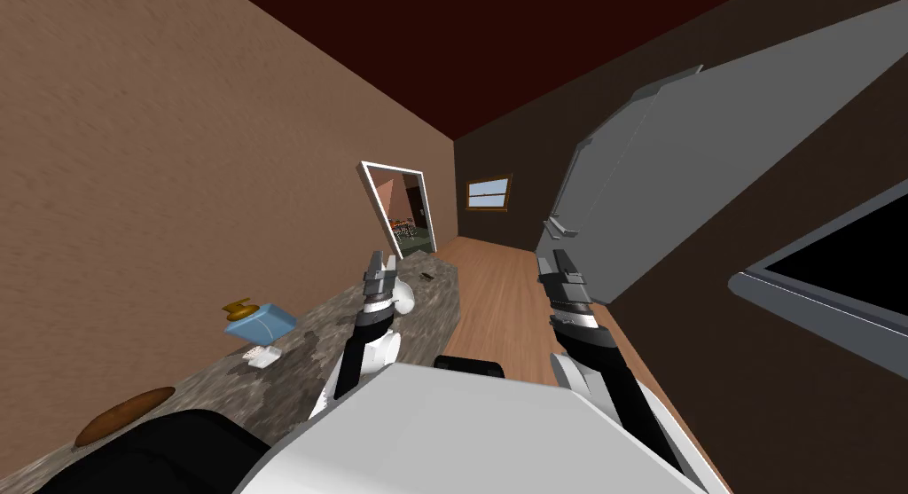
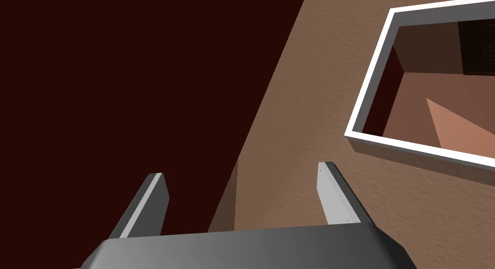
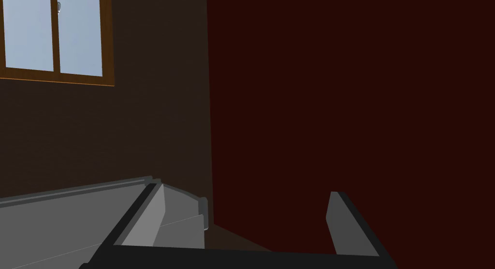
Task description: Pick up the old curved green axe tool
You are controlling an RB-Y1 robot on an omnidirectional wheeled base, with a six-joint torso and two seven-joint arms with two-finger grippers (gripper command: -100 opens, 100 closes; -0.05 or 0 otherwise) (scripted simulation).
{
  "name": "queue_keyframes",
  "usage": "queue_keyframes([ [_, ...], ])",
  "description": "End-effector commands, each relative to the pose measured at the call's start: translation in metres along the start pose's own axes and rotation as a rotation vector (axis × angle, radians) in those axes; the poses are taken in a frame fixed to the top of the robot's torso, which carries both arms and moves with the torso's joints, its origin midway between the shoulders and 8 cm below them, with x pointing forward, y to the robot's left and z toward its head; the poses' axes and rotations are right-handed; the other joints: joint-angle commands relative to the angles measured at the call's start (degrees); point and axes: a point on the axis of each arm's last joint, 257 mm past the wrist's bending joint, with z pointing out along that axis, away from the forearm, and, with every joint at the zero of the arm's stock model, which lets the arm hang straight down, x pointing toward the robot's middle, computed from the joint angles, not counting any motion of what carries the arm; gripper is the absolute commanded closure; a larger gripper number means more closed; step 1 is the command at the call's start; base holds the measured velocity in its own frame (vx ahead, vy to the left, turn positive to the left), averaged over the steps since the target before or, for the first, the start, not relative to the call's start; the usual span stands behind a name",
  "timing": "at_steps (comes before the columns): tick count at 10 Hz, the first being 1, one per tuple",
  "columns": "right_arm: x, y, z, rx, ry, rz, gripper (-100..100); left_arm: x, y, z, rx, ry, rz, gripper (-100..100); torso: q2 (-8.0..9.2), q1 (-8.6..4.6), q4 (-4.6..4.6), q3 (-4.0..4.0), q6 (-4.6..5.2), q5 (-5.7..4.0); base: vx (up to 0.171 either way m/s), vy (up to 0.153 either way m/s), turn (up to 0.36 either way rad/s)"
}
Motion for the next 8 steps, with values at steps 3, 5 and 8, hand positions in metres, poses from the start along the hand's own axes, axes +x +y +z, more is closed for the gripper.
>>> queue_keyframes([
  [3, 0.000, 0.000, 0.000, 0.000, 0.000, 0.000, 0, 0.005, 0.026, -0.001, -0.088, 0.075, 0.045, -100, -0.13, -0.16, -0.03, -0.08, 0.00, -0.03, 0.041, -0.047, 0.015],
  [5, 0.000, 0.000, 0.000, 0.000, 0.000, 0.000, 0, 0.004, 0.035, -0.002, -0.124, 0.090, 0.059, -100, -0.24, -0.21, -0.05, -0.14, 0.00, -0.05, 0.049, -0.051, 0.014],
  [8, 0.000, 0.000, 0.000, 0.000, 0.000, 0.000, 0, 0.001, 0.057, -0.007, -0.206, 0.114, 0.088, -100, -0.14, -0.27, -0.03, -0.08, 0.00, -0.06, 0.030, -0.064, 0.019],
])
